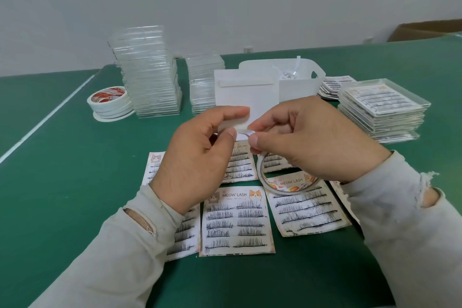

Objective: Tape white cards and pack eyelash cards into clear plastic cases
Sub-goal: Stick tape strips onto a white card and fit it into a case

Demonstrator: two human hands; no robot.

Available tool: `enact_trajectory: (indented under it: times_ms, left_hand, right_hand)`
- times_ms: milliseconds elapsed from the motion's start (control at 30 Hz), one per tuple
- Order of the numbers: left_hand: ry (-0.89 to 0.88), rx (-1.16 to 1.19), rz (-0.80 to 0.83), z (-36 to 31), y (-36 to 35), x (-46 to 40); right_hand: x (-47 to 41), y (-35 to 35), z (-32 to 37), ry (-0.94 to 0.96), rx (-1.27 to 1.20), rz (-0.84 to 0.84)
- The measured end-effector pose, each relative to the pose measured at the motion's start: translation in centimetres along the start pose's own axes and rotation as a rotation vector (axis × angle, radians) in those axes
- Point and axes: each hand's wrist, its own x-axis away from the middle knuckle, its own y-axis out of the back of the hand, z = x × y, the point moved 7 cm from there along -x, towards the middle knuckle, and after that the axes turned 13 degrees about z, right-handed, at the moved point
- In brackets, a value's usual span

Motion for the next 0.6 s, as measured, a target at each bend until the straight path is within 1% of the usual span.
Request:
enact_trajectory:
  times_ms: [67,200,333,467,600]
  left_hand:
    - [0.000,-0.001,-0.011,-0.2,0.0,0.1]
    - [-0.016,0.005,-0.039,-0.4,0.4,0.2]
    - [-0.012,0.050,-0.050,-0.2,0.5,0.1]
    - [0.005,0.193,-0.074,0.7,0.7,0.1]
    - [-0.010,0.240,-0.061,0.7,0.4,0.0]
  right_hand:
    - [0.0,0.0,0.1,0.000,0.030,-0.029]
    - [0.4,1.0,0.1,-0.058,0.199,-0.173]
    - [0.5,1.5,0.1,-0.081,0.334,-0.198]
    - [0.7,1.9,0.0,-0.098,0.353,-0.241]
    - [0.6,2.1,-0.1,-0.096,0.337,-0.299]
